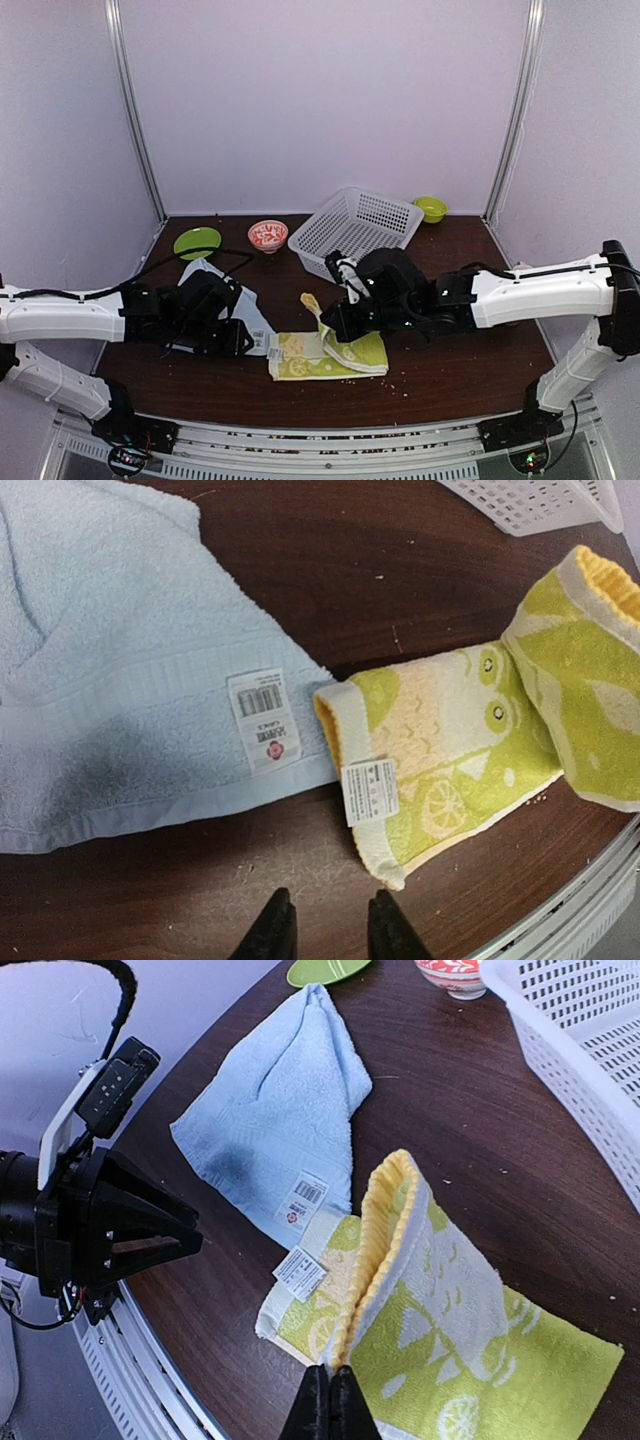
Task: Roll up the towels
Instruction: Fold the towel at the center of the board, then smooth out the towel at the center of the board.
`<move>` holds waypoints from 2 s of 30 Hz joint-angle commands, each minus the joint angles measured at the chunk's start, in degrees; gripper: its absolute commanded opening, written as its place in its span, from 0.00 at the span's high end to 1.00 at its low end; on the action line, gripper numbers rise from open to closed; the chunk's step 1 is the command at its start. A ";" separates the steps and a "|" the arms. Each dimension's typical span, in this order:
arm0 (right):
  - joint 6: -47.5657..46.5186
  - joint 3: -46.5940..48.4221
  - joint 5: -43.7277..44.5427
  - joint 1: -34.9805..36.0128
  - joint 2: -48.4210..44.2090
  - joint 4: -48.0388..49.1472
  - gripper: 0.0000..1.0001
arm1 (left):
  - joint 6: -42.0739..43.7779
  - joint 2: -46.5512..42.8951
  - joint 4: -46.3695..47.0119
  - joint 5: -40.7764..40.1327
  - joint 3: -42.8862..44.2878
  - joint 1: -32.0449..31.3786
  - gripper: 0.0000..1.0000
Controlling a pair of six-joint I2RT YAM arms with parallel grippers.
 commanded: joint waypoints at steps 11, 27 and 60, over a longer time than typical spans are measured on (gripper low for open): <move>1.72 7.70 -0.20 2.86 11.78 2.57 1.00 | -2.91 -3.97 0.86 -2.01 -4.87 -0.20 0.75; 3.26 12.13 -3.82 5.94 18.62 2.90 1.00 | -3.60 -3.27 1.19 -1.74 -5.81 -0.20 0.75; 8.44 -11.91 8.39 -5.58 -5.31 -2.21 0.42 | -4.90 13.64 11.84 10.50 2.56 5.05 0.53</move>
